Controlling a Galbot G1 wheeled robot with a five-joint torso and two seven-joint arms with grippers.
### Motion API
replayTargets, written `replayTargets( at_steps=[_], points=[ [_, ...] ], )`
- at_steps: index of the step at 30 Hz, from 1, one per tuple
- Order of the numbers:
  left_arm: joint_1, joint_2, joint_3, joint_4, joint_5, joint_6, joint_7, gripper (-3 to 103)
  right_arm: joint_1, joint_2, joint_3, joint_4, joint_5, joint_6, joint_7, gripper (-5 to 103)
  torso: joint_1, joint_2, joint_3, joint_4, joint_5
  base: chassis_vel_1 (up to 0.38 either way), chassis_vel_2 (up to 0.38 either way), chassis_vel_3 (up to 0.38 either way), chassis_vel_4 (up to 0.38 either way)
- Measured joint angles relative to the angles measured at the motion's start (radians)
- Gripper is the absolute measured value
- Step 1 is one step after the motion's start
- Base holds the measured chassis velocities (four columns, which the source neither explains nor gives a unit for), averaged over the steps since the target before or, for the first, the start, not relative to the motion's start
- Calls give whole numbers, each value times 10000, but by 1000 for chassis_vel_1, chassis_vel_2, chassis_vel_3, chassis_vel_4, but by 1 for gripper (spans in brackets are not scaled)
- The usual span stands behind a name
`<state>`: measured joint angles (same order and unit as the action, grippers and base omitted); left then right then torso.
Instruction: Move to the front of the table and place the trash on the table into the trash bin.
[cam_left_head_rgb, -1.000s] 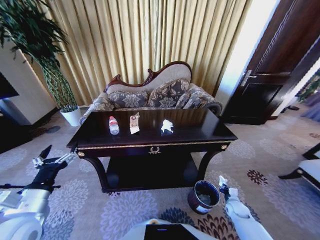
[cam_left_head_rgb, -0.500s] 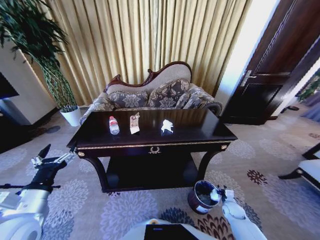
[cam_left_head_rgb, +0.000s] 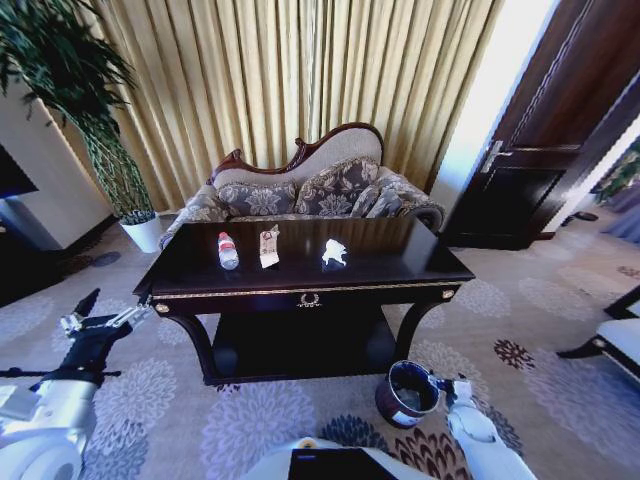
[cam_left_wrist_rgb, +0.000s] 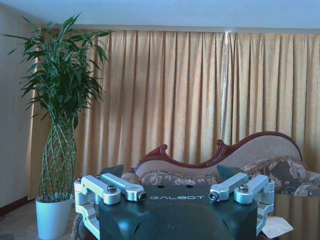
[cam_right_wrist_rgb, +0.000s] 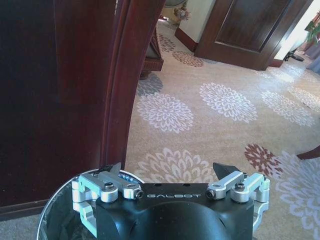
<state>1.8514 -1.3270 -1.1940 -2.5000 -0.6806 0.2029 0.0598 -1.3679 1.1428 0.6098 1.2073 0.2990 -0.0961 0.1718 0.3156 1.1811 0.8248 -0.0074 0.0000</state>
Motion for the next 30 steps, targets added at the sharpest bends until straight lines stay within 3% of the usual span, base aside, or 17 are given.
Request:
replayTargets(
  at_steps=[8, 16, 19, 24, 30],
  points=[
    [-50, 91, 8, 0, -19, 4, -7, 100, -200, -64, 3, 462, 289, -24, 0, 100, 0, 0, 0, 0, 3, 0, 0, 0, 0],
    [-59, 16, 52, 0, -21, 5, -17, 100, -1213, -666, 474, 4399, 1869, -139, 54, 100, 0, 0, 0, 6, -3, 0, 0, 0, 0],
    [-72, -5, 48, 0, -39, 7, -18, 100, -1948, -782, 734, 6498, 2464, -145, 86, 100, 0, 0, 0, -4, -3, 0, 0, 0, 0],
    [-56, 11, -20, 0, -113, 11, -28, 100, -2691, -758, 844, 8929, 2649, -171, 94, 100, -1, 1, -1, 0, -2, 0, 0, 0, 0],
    [-51, 11, -40, 0, -144, 15, -40, 100, -2932, -695, 791, 10578, 2544, -569, 162, 100, 0, 1, 0, 0, -2, 0, 0, 0, 0]
  ],
)
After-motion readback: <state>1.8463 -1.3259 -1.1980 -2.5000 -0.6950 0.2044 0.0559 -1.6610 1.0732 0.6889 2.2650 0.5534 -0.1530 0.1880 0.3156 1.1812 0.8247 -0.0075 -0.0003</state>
